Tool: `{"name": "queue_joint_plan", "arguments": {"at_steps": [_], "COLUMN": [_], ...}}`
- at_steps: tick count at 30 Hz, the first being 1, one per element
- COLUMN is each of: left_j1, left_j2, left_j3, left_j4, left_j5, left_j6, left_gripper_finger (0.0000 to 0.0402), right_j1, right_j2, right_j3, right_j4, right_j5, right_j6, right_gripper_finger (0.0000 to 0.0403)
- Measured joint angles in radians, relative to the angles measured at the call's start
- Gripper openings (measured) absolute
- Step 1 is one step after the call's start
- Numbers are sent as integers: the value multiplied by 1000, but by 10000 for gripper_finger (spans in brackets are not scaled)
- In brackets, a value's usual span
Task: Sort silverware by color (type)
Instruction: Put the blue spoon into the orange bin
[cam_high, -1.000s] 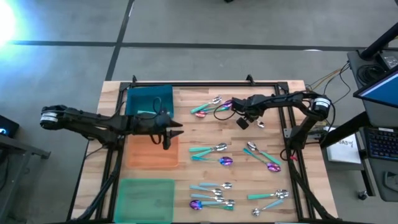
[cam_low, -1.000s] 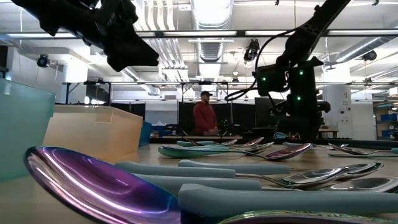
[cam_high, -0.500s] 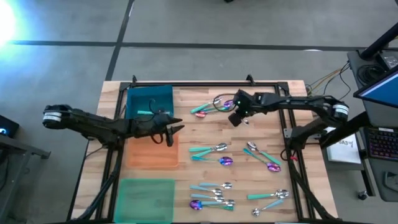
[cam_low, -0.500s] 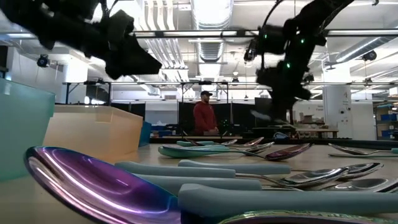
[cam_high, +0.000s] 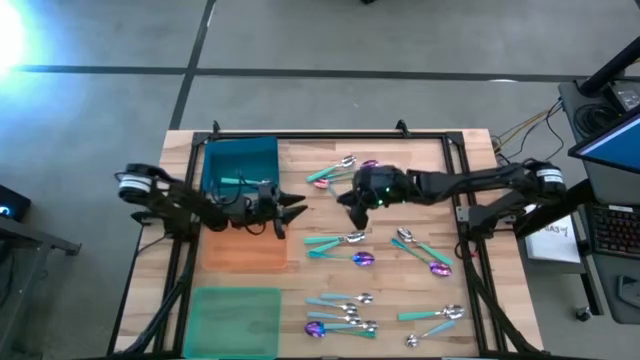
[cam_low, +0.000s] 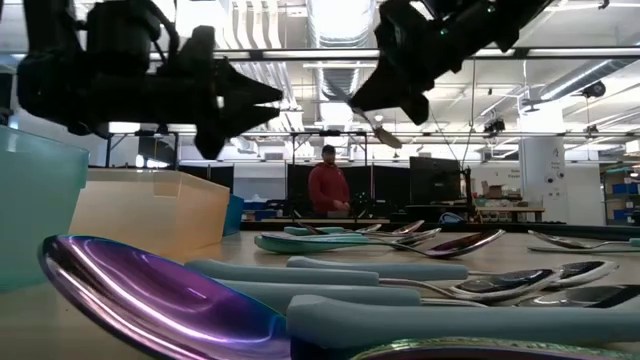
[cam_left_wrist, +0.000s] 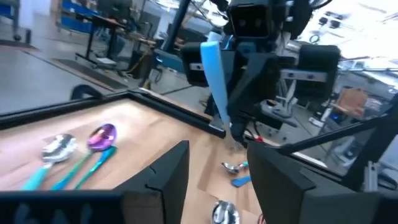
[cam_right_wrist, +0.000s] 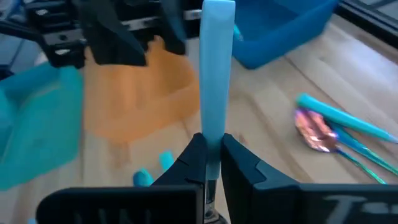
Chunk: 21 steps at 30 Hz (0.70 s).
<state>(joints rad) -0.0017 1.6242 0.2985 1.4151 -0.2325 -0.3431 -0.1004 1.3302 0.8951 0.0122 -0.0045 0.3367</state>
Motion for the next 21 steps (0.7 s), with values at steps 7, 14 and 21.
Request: {"name": "queue_joint_plan", "arguments": {"at_steps": [7,14,21], "left_j1": [0,5,5], "left_j2": [38,34,34], "left_j3": [34,37,53], "left_j4": [67,65,61], "left_j5": [15,45,67], "left_j6": [82,88,80], "left_gripper_finger": [166,166,166], "right_j1": [70,70,70], "right_j2": [67,112,157], "right_j3": [1,1,2], "right_j4": [67,177,287], "right_j5": [3,-4,-4], "right_j6": [3,-8,-33], "right_gripper_finger": [15,15,15]}}
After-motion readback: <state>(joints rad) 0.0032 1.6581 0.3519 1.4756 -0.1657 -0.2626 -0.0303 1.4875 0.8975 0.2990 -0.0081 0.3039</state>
